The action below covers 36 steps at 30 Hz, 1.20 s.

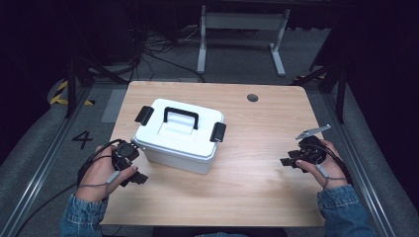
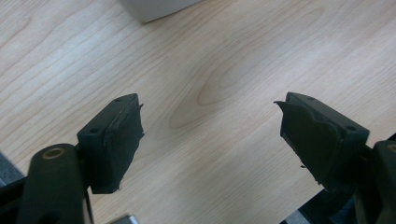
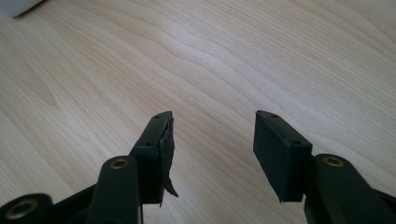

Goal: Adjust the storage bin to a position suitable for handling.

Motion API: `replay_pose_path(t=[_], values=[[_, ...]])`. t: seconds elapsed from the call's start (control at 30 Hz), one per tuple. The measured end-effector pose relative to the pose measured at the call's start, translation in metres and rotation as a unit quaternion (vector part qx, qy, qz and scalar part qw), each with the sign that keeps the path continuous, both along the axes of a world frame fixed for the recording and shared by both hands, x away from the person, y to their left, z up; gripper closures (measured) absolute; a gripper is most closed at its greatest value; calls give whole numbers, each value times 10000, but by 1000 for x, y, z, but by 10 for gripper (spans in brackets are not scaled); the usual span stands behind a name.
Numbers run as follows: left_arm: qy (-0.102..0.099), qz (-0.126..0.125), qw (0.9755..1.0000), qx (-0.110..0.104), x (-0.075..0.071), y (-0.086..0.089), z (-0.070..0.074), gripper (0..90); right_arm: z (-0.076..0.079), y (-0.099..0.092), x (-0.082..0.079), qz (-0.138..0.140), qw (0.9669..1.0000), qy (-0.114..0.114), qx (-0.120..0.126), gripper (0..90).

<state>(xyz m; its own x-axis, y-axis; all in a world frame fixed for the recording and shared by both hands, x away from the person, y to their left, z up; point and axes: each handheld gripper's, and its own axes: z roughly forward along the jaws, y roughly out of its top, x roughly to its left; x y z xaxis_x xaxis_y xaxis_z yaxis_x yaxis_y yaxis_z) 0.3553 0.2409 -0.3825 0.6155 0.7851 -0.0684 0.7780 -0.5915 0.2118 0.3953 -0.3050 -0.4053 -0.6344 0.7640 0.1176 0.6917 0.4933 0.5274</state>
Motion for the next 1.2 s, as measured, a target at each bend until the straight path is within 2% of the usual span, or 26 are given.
replay_pose_path(t=[0.1,0.17,0.2,0.23,0.27,0.33,0.4,0.47,0.6,0.7,0.97,1.2], values=[[-158,38,9999,-13,0,4,4,205,1,3,-2,361,9991,-214,-103,522],[-178,6,9998,13,0,4,5,198,2,3,-3,426,9987,-290,-43,529],[-183,21,9998,-50,0,4,5,198,3,3,-4,446,9984,-353,54,533],[-151,48,9998,-78,-1,4,5,195,4,3,-5,476,9972,-541,180,524],[-164,32,9998,-81,-1,4,6,193,5,3,-5,463,9969,-597,225,523],[-168,40,9998,-137,-1,4,5,192,8,5,-3,423,9972,-540,288,506],[-148,-39,9998,-116,-1,6,4,195,11,8,-2,439,9973,-535,261,495],[-120,-13,9998,-142,-1,7,3,194,16,13,0,515,9970,-545,212,495],[-63,-3,9999,-131,-2,8,3,189,32,23,4,613,9959,-651,166,450],[-57,-87,9998,-182,-2,7,3,189,45,34,7,669,9953,-692,90,433],[-134,-3,9997,-214,-7,11,6,185,79,65,18,987,9914,-805,308,426],[-218,84,9996,-179,-13,19,7,185,94,92,31,1222,9878,-857,451,419]])
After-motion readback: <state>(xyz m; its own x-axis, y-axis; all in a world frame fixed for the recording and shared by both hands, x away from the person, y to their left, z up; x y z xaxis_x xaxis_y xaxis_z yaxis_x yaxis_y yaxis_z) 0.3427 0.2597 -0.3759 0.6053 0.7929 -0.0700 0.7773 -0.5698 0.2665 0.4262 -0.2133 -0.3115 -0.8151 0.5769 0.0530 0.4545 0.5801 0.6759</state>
